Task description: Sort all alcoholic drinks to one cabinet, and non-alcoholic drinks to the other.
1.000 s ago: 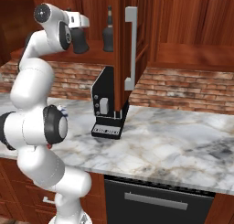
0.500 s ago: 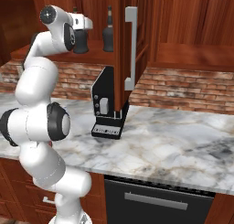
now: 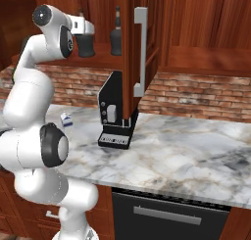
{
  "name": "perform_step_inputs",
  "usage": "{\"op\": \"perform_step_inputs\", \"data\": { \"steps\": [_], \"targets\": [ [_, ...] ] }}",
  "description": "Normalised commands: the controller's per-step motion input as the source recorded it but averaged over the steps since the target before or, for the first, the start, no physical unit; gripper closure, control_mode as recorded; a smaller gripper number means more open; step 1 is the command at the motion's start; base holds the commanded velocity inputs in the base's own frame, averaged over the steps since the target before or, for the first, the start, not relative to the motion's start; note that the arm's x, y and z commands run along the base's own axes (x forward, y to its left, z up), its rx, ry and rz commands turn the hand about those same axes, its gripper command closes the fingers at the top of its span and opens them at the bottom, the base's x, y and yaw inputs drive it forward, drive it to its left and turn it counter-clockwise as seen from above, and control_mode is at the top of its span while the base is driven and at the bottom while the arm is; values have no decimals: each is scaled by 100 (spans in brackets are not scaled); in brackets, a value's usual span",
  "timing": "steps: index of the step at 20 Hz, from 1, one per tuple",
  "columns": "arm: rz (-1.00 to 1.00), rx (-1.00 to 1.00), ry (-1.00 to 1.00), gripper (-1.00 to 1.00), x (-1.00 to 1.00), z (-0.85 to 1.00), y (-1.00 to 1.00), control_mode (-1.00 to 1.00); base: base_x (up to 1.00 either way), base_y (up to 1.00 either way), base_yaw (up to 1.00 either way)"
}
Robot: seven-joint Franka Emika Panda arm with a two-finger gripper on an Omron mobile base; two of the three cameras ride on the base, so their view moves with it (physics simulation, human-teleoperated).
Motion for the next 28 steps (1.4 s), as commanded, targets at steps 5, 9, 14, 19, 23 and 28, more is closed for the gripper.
{"op": "perform_step_inputs", "data": {
  "steps": [5,9,14,19,23,28],
  "targets": [
    [0,5,0,-100,-100,-34,10,-100,0,0,0],
    [0,2,1,-100,-100,-59,21,-100,0,0,0],
    [3,0,6,-100,-100,-72,29,-100,0,0,0],
    [2,0,13,-100,-99,-68,42,-100,0,0,0],
    [0,0,22,-100,-70,-69,42,-100,0,0,0],
    [1,-1,15,-100,-9,-69,31,-100,0,0,0]
  ]
}}
